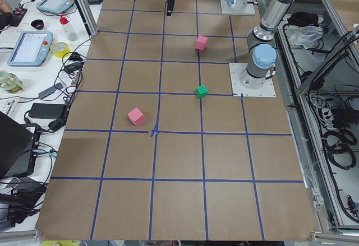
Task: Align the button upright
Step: 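Lower the right gripper into the bin and grasp the button's black body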
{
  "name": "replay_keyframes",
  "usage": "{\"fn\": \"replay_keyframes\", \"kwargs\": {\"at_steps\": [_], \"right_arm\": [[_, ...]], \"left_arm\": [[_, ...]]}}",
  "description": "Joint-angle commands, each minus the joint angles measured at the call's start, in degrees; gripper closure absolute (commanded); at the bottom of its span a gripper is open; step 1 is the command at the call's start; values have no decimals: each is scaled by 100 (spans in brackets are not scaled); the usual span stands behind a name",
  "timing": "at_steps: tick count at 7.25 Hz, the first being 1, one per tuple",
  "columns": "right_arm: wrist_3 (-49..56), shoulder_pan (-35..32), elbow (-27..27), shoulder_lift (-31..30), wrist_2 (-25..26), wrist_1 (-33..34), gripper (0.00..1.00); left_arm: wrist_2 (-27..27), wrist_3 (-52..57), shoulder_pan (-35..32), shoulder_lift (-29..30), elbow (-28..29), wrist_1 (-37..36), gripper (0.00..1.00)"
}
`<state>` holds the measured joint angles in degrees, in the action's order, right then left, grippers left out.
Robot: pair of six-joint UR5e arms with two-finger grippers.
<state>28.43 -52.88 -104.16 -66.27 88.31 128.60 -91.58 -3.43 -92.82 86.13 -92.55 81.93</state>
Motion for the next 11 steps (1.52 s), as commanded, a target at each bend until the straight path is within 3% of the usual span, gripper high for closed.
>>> {"fn": "replay_keyframes", "kwargs": {"at_steps": [1,7,8,9,10,11], "right_arm": [[93,6,1,61,2,-2,0],[102,32,-8,167,2,51,0],[102,32,1,167,-33,51,23],[102,32,10,167,-7,51,59],[110,32,45,158,10,60,83],[137,32,54,158,19,77,94]], "left_arm": [[0,0,1,0,0,-1,0],[9,0,1,0,0,-1,0],[0,0,1,0,0,-1,0],[0,0,1,0,0,-1,0],[0,0,1,0,0,-1,0],[9,0,1,0,9,-1,0]]}}
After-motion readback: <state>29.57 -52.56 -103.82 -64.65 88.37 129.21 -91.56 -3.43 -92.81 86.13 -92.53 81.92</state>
